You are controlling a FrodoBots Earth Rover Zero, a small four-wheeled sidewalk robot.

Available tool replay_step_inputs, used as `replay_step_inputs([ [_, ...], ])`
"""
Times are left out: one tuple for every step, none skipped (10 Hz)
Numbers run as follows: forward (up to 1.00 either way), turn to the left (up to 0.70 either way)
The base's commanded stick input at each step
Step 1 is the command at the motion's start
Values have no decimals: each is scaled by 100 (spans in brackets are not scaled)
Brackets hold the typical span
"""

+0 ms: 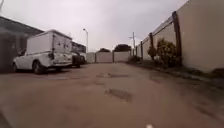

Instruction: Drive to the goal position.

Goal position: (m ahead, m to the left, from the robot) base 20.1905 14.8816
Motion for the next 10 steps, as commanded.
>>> replay_step_inputs([
  [85, 2],
  [85, 2],
  [85, 2],
  [85, 2],
  [85, 2],
  [85, 2],
  [85, 2],
  [85, 2],
  [85, 2],
  [85, 2],
])
